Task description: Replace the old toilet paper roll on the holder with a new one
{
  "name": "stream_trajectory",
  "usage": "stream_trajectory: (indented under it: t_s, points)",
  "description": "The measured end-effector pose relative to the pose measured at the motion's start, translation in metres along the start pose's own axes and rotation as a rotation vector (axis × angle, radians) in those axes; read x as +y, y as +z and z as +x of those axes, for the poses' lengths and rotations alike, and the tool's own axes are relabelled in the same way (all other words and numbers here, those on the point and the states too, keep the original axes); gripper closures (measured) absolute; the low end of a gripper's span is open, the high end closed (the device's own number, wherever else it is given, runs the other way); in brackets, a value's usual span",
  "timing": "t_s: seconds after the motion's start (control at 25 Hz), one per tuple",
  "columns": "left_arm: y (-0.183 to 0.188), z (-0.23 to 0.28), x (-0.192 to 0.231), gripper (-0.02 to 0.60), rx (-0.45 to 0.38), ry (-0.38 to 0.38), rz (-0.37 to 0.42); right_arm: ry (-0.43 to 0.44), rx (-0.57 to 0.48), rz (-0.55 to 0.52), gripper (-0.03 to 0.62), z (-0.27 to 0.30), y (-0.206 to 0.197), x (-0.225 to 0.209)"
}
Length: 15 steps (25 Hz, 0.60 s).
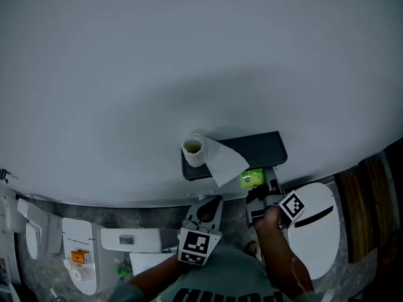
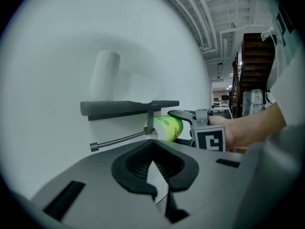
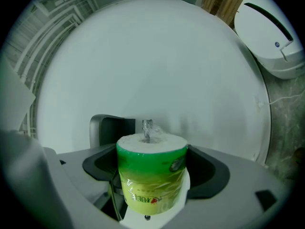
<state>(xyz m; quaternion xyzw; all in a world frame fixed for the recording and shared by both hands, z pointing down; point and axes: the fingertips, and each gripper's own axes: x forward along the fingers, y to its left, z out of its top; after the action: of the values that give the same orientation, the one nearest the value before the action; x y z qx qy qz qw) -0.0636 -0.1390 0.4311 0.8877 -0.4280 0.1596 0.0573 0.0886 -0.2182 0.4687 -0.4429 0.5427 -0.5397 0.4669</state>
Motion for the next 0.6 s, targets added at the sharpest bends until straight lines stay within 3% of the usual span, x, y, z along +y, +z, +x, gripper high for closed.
stream_trajectory:
  t_s: [0.6]
  points:
    - [0.0038, 0.0039, -0.0069, 0.577, 0.002, -0.031, 0.011, 0.051, 0.005, 0.028, 0.164, -0.0088, 0.0013, -0.0023]
